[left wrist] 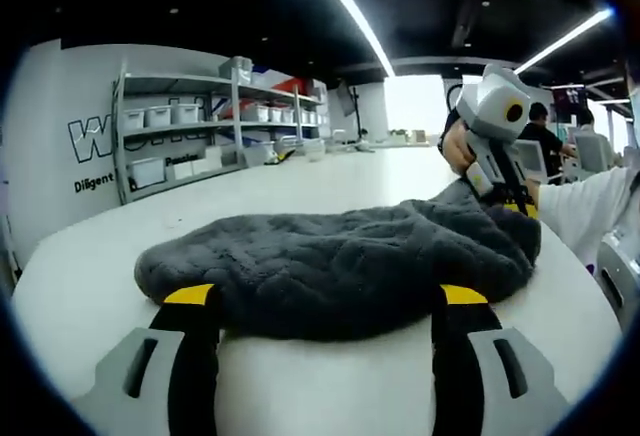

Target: Open the folded towel by lifting each exposed corner and separating the folded layers until the towel lies flat within the target outline without major curled edges

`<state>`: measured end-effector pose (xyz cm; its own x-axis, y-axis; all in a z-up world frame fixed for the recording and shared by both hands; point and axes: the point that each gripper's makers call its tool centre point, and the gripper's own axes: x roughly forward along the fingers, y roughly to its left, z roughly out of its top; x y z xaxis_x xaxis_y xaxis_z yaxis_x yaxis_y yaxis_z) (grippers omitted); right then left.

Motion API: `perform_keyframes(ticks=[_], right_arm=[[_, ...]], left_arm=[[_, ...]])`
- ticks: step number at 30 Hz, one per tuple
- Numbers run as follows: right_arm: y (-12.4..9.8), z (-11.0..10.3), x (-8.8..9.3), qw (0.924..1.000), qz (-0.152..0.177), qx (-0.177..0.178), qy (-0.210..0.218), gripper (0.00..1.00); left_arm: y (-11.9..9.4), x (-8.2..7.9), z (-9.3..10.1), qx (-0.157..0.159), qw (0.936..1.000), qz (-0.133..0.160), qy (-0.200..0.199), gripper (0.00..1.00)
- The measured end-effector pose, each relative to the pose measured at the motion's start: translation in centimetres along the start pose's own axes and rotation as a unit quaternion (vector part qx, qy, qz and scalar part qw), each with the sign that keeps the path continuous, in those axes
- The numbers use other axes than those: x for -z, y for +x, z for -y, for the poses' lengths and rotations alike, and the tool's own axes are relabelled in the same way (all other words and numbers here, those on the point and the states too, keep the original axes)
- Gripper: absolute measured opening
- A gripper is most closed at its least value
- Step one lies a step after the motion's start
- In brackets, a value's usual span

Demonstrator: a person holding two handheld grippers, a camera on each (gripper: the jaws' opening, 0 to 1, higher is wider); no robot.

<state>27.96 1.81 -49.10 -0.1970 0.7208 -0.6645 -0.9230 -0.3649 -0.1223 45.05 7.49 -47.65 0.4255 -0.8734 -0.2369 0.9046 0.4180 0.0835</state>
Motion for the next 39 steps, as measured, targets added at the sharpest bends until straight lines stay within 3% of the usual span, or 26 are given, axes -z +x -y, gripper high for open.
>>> perform_keyframes(ticks=[7,12,16,20,23,24,25,27,32,34,37,39], right_arm=[[-0.3,0.0,-0.4,0.9993,0.031,-0.011,0.015,0.02],[-1.9,-0.9,-1.4,0.998,0.052,-0.02,-0.03,0.05],[-5.1,-1.0,-3.6,0.9919,0.118,-0.002,-0.048,0.07],[-9.4,0.2,-4.6,0.9815,0.171,0.056,-0.064,0.13],[-12.4,1.9,-3.9,0.9727,0.187,0.119,-0.069,0.19],[-14.0,2.9,-3.2,0.9649,0.196,0.162,-0.065,0.21],[-14.3,3.2,-3.0,0.9635,0.197,0.169,-0.064,0.23],[-16.8,4.4,-2.0,0.9507,0.221,0.214,-0.04,0.29],[-20.9,6.9,2.5,0.9288,0.209,0.306,0.012,0.42],[-22.6,8.3,4.5,0.9132,0.192,0.358,0.035,0.52],[-24.2,8.9,5.8,0.8948,0.211,0.386,0.076,0.61],[-25.3,9.0,6.5,0.889,0.224,0.389,0.09,0.71]], left_arm=[[-0.1,0.0,0.0,0.0,1.0,0.0,0.0,0.84],[-0.1,0.0,0.0,0.001,1.0,-0.001,-0.001,0.84],[-0.1,-0.1,0.0,0.002,1.0,0.0,-0.001,0.84],[-0.1,0.0,0.1,0.003,1.0,0.0,-0.002,0.84],[-0.1,0.0,0.1,0.003,1.0,0.0,-0.003,0.84],[-0.2,0.0,0.1,0.004,1.0,0.001,-0.004,0.85],[-0.2,-0.1,0.2,0.004,1.0,0.001,-0.005,0.85],[-0.2,-0.1,0.1,0.007,0.9999,0.002,-0.01,0.85],[-0.3,-0.4,0.2,0.011,0.9996,0.009,-0.025,0.87],[-0.3,-0.3,0.3,0.012,0.9996,0.008,-0.023,0.87],[-0.4,-0.5,0.4,0.015,0.9995,0.011,-0.027,0.89],[-0.5,-0.7,0.3,0.017,0.9991,0.016,-0.034,0.9]])
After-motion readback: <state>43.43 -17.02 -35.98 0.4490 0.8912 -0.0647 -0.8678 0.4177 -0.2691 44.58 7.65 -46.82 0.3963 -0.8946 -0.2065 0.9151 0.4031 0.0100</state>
